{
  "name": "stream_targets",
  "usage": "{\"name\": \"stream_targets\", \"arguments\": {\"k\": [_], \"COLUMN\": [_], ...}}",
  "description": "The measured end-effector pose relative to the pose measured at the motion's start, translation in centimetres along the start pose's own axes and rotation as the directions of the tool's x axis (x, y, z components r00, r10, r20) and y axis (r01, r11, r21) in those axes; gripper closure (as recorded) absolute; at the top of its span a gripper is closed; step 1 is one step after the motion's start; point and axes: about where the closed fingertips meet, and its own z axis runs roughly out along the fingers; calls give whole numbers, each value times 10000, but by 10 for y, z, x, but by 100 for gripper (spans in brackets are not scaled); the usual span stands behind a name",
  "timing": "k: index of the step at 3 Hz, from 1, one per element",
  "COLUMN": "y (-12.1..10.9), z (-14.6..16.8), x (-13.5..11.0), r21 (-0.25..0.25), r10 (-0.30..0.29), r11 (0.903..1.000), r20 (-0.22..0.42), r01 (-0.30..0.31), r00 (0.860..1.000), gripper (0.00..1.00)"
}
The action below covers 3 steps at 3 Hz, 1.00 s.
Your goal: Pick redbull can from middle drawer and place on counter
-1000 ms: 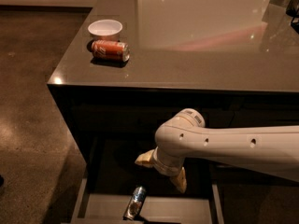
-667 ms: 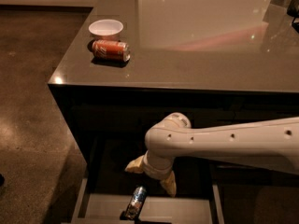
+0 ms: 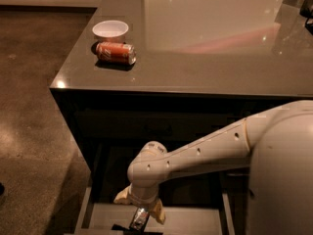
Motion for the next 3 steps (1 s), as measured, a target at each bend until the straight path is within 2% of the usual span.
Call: {"name": "stream_targets", "arguments": {"k": [1,3], "y": [-11,-24], "z": [32,68], "x": [-2,23], "r21": [72,371], "r10": [66,15], "r11": [10000,9993], "r20": [-132,-525], "r01": [-65,5], "r00": [9999,9986], "gripper": [0,0]}}
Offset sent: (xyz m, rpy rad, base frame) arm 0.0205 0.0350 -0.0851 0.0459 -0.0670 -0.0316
